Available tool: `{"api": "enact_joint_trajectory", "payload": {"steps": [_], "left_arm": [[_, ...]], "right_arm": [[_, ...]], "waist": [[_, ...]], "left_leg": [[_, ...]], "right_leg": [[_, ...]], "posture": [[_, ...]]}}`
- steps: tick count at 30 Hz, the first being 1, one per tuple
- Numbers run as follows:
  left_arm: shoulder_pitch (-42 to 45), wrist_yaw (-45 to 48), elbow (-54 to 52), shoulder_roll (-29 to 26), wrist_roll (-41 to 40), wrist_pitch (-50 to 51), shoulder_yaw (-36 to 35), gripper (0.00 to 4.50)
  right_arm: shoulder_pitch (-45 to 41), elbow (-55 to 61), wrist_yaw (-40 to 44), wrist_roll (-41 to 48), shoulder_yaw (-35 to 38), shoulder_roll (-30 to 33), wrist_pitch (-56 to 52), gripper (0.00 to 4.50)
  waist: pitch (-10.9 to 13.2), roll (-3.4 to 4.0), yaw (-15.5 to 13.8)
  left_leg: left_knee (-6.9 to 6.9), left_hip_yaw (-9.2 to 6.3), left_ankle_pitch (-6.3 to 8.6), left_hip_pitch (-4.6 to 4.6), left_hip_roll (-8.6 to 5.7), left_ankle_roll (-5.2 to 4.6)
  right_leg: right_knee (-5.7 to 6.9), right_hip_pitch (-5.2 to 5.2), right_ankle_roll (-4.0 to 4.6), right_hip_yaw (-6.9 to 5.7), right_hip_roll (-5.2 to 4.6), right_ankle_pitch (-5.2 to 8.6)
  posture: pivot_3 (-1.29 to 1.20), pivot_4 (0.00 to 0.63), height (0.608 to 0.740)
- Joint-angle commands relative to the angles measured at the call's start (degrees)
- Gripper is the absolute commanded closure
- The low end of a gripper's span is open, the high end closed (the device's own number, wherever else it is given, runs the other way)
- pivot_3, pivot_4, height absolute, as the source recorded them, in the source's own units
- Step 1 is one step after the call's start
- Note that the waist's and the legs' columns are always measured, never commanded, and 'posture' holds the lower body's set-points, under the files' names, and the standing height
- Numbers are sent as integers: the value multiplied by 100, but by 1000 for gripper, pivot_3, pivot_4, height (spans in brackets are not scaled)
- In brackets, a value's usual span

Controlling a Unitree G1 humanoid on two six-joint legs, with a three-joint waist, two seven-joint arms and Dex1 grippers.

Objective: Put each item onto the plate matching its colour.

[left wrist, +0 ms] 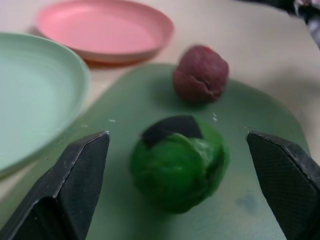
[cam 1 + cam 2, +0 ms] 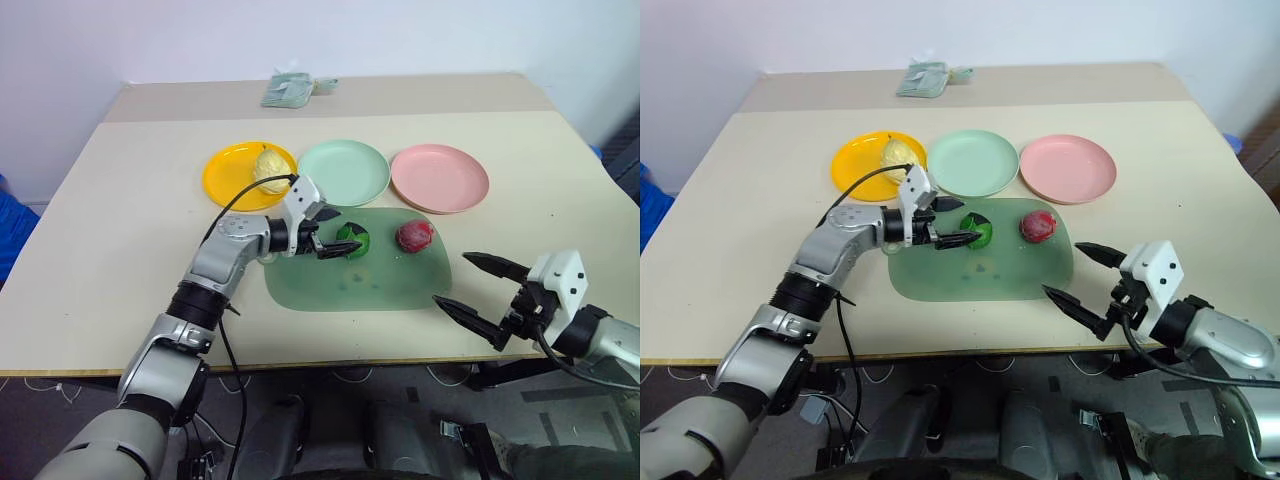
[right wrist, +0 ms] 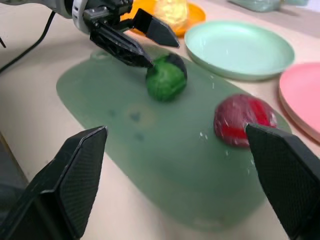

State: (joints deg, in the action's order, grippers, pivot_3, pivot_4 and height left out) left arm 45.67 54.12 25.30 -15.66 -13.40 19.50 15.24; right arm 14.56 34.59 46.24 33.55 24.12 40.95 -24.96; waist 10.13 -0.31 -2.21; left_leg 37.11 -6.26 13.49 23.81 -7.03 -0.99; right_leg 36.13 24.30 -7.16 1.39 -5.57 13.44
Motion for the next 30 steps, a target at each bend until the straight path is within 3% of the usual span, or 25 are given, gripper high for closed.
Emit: {"api": "enact_joint_trajectory", "payload": {"steps": [1, 4, 5, 7, 10, 14, 21, 28, 30], "left_arm": [[365, 47, 420, 195, 311, -414, 108, 41], [560, -7, 969, 417, 539, -701, 142, 41], [609, -35, 1098, 496, 566, -778, 102, 275], [663, -47, 1216, 597, 567, -851, 12, 902], [713, -182, 1308, 655, 592, -856, -108, 2331], [1052, -965, 1772, 866, 532, -833, -544, 2331], [2685, -3020, 3938, 1458, 313, -1440, -1805, 2331], [3201, -3412, 4990, 1684, 451, -1684, -2240, 2331], [3185, -3466, 5084, 1703, 592, -1707, -2203, 1687]], "right_arm": [[165, 409, -153, 135, 307, -104, 106, 0], [283, 540, -261, 160, 381, -146, 94, 0], [322, 583, -283, 175, 409, -153, 89, 0], [384, 661, -326, 204, 446, -162, 74, 0], [421, 733, -403, 234, 458, -156, 55, 0], [298, 780, -527, 237, 353, -142, 27, 0], [-784, 450, -1007, 52, -321, -201, -101, 0], [-1383, 310, -1224, -77, -874, -232, -206, 0], [-1498, 304, -1254, -76, -955, -229, -259, 0]], "waist": [[1, -1, -5], [1, -2, -20], [1, -2, -13], [1, -2, -9], [1, -2, 0], [3, -5, -12], [8, -14, -12], [7, -11, 1], [7, -12, 1]], "left_leg": [[0, 0, 0, 0, 0, 0], [2, -1, 1, 1, -1, -3], [3, -1, 2, 1, -1, -4], [3, 0, 3, 1, -1, -5], [2, -1, 3, 1, 0, -5], [3, -1, 3, 1, 0, -5], [17, -2, 3, 9, -3, -7], [8, 1, 0, 10, -6, -2], [10, 1, 1, 10, -6, -4]], "right_leg": [[0, 0, 0, 0, -1, 0], [-2, -3, -1, -2, -2, 0], [-3, -4, -1, -2, -2, 0], [-3, -4, -2, -2, -2, 1], [-2, -2, -3, -2, -1, 1], [-2, -2, -3, -2, -1, 1], [-3, -3, -12, -9, -1, -2], [-1, 2, -19, -8, -1, 2], [0, 3, -19, -8, -1, 2]], "posture": [[0, 150, 740], [0, 150, 740], [0, 150, 740], [0, 150, 740], [0, 150, 740], [0, 150, 740], [0, 150, 740], [0, 150, 740], [0, 150, 740]]}}
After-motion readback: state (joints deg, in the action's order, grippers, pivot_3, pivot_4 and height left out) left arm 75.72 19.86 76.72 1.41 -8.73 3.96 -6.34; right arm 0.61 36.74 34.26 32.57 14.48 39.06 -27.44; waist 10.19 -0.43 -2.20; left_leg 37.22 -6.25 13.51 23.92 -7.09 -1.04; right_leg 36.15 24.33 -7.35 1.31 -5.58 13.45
